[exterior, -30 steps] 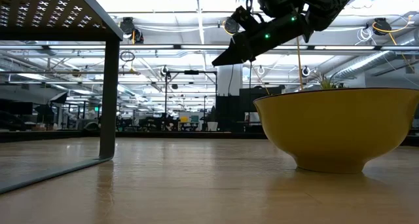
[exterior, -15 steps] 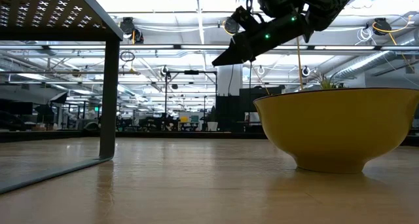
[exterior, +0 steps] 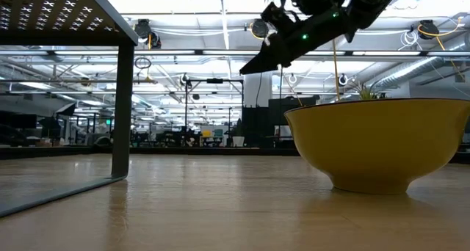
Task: Pick & Place Mini bowls
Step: Stack the white patterned bowl on top of the other white patterned bowls on the shelf
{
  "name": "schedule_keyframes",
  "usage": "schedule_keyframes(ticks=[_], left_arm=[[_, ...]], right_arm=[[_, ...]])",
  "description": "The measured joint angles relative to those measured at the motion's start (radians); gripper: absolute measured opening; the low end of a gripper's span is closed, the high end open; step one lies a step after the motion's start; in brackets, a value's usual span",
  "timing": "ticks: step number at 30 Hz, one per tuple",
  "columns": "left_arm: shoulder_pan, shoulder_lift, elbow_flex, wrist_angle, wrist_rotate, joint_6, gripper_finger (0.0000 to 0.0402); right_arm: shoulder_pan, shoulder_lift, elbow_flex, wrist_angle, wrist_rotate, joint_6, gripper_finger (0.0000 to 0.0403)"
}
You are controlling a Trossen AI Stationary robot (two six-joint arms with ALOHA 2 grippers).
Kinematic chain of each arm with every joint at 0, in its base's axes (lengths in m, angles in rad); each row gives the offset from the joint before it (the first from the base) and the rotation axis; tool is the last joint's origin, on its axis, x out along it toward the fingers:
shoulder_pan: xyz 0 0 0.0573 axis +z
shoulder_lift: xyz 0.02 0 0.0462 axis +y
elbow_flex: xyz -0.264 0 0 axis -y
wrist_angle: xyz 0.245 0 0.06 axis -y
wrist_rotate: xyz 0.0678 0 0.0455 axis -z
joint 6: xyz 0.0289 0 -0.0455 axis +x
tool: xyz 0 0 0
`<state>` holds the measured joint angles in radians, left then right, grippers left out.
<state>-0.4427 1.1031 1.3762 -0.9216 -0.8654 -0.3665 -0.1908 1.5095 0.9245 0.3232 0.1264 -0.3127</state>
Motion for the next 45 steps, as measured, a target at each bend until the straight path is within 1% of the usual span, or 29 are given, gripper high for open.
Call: schedule_keyframes(ticks=[1, 2, 3, 6, 9, 12, 13, 15, 18, 20, 21, 23, 29, 34, 36, 39, 45], left_arm=[[0.023, -0.013, -0.024, 0.052, 0.003, 0.049, 0.012], [0.05, -0.029, -0.057, 0.111, 0.027, 0.094, 0.012], [0.08, -0.047, -0.095, 0.173, 0.074, 0.138, 0.012], [0.194, -0.1, -0.245, 0.394, 0.291, 0.251, 0.012], [0.32, -0.15, -0.399, 0.574, 0.501, 0.315, 0.012], [0.436, -0.197, -0.516, 0.669, 0.581, 0.332, 0.012], [0.473, -0.212, -0.547, 0.698, 0.602, 0.332, 0.012], [0.548, -0.24, -0.6, 0.76, 0.672, 0.341, 0.012], [0.654, -0.275, -0.657, 0.855, 0.85, 0.361, 0.012], [0.711, -0.283, -0.679, 0.921, 0.952, 0.362, 0.012], [0.735, -0.283, -0.686, 0.941, 0.978, 0.363, 0.012], [0.766, -0.277, -0.695, 0.968, 0.994, 0.363, 0.012], [0.811, -0.238, -0.722, 1.033, 0.998, 0.358, 0.012], [0.814, -0.211, -0.722, 1.035, 0.998, 0.358, 0.012], [0.814, -0.205, -0.723, 1.035, 0.998, 0.356, 0.012], [0.814, -0.197, -0.723, 1.048, 0.998, 0.351, 0.012], [0.812, -0.19, -0.723, 1.052, 0.999, 0.331, 0.012]], right_arm=[[0.009, -0.009, -0.001, -0.009, -0.001, -0.009, 0.011], [0.018, -0.015, -0.001, -0.006, -0.001, -0.019, 0.0111], [0.028, -0.018, 0.0, 0.004, -0.001, -0.026, 0.0111], [0.061, -0.043, -0.002, -0.03, -0.001, -0.03, 0.0113], [0.101, -0.058, 0.002, -0.02, -0.001, -0.013, 0.0114], [0.147, -0.084, 0.007, -0.1, -0.001, 0.059, 0.0112], [0.164, -0.087, 0.026, -0.159, -0.001, 0.069, 0.0112], [0.196, -0.097, 0.082, -0.367, 0.001, 0.102, 0.0112], [0.241, -0.087, 0.223, -0.689, 0.002, 0.215, 0.0117], [0.276, -0.055, 0.306, -0.837, 0.004, 0.293, 0.0122], [0.298, -0.041, 0.334, -0.891, 0.004, 0.324, 0.0125], [0.343, -0.015, 0.357, -0.969, -0.001, 0.387, 0.0132], [0.432, 0.07, 0.365, -1.044, -0.003, 0.549, 0.0151], [0.472, 0.14, 0.366, -1.029, -0.096, 0.684, 0.0162], [0.494, 0.175, 0.366, -1.02, -0.113, 0.698, 0.0162], [0.519, 0.217, 0.355, -1.029, -0.106, 0.698, 0.0161], [0.535, 0.271, 0.355, -1.019, -0.104, 0.705, 0.0163]])
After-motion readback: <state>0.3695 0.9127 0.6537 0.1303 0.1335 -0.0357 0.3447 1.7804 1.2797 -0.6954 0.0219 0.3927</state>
